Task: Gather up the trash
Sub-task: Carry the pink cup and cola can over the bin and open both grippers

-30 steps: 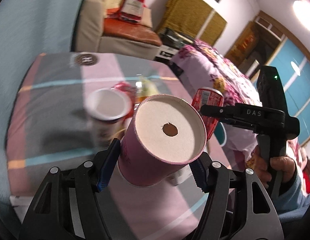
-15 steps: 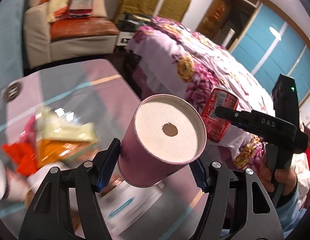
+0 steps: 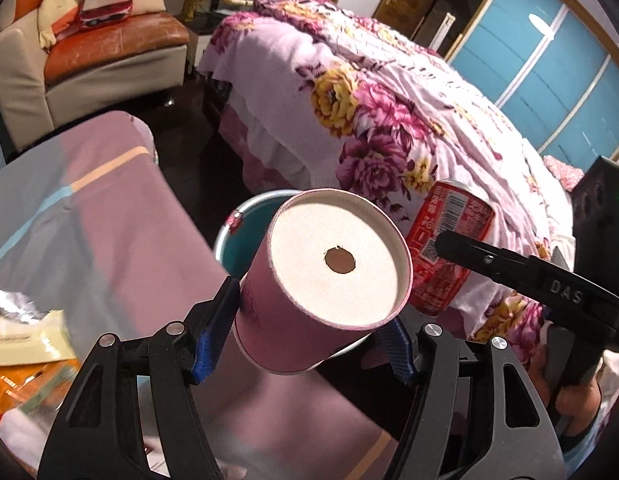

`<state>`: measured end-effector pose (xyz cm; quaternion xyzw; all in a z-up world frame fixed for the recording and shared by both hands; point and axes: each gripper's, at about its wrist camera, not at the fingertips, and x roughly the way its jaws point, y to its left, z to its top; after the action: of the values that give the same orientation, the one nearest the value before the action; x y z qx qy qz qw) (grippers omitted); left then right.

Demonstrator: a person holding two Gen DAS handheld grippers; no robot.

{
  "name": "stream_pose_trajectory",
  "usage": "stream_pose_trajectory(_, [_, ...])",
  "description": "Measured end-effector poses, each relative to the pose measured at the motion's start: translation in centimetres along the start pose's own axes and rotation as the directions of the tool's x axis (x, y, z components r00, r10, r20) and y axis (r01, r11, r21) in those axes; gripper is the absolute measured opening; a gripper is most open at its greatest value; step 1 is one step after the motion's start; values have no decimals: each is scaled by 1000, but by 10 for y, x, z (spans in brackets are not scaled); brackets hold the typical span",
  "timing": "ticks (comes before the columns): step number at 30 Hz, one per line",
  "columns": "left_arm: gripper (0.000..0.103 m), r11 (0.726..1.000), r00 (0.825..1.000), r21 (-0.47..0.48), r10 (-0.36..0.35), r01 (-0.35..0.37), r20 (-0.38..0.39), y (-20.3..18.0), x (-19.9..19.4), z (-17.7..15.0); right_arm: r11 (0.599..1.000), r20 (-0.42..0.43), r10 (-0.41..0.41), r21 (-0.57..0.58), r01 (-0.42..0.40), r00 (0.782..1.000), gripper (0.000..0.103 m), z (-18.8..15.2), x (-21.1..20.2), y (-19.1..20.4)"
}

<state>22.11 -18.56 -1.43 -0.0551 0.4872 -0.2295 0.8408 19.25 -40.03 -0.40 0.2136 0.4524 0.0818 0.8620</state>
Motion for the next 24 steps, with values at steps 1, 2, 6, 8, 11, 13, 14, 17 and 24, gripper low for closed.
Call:
stream_pose_trajectory(1, [69, 1000, 1000, 1, 1, -1, -7, -1, 5, 1, 1000, 3, -4, 6, 4, 1000, 45, 1, 1, -4])
stream_pose_trajectory(2, [70, 1000, 1000, 2, 4, -4, -13, -2, 11, 3, 1000, 4, -6, 11, 6, 1000, 45, 2, 1, -7])
stream_pose_trajectory(6, [74, 1000, 999, -2, 5, -5, -32, -3, 27, 6, 999, 0, -16, 32, 16, 1000, 45, 5, 7, -19])
stream_pose_trajectory(8, [81, 1000, 999, -12, 3, -4, -35, -1, 32, 6, 999, -4, -22, 35, 22, 1000, 45, 5, 9, -21])
stream_pose_trajectory(11, [85, 1000, 999, -22, 14, -14, -37, 2, 37, 7, 999, -9, -28, 38, 29, 1000, 45, 4, 12, -23])
stream_pose_trajectory(13, [85, 999, 999, -30, 14, -16, -38, 5, 35, 5, 999, -12, -31, 40, 32, 999, 45, 4, 14, -23])
stream_pose_trajectory(14, [85, 999, 999, -36, 13, -14, -39, 7, 35, 5, 999, -13, -33, 38, 33, 999, 45, 4, 15, -22])
stream_pose_trajectory(17, [89, 999, 999, -47, 17, -19, -36, 13, 30, 0, 999, -24, -39, 34, 40, 999, 45, 3, 20, -20])
stream_pose_trajectory(24, [92, 997, 998, -58, 39, -42, -42, 21, 18, -13, 998, -62, -58, 31, 60, 996, 45, 1, 36, -18])
